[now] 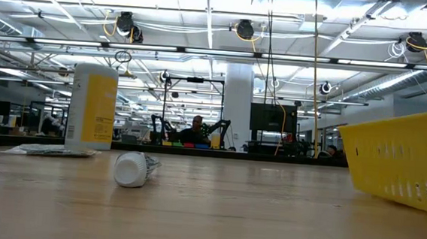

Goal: Pick & Place Travel size toiletries
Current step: Put the black hairbrush into the bottom blue bin, then put the black shave cream into the top blue bin

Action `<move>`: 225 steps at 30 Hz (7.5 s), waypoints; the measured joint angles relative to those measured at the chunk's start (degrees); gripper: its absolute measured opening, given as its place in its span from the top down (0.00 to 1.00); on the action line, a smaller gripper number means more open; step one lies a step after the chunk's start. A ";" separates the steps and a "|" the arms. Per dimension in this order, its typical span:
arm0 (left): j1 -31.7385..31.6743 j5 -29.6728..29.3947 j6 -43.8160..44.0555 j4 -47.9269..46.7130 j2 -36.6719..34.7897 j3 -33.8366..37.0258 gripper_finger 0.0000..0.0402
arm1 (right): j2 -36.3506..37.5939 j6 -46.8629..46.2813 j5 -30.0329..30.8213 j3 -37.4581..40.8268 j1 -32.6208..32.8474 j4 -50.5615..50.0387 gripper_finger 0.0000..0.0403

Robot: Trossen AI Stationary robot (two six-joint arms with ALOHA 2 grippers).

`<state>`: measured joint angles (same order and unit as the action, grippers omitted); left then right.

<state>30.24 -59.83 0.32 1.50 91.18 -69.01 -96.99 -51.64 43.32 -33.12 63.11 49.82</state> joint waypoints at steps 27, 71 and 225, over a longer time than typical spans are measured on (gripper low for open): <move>-0.25 0.00 -1.32 -0.02 0.02 0.00 0.34 | 8.24 8.64 -0.06 0.02 -0.12 -10.46 0.56; 8.58 51.71 117.97 -64.30 -0.17 0.02 0.34 | 14.40 33.91 -16.62 0.00 -16.26 -9.11 0.57; 10.60 56.18 78.15 -52.31 16.44 6.60 0.74 | 14.40 33.29 -16.40 0.00 -15.39 -11.13 0.58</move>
<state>40.84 -3.66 78.47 -50.81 107.61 -62.41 -82.59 -18.35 26.92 -33.12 47.72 38.70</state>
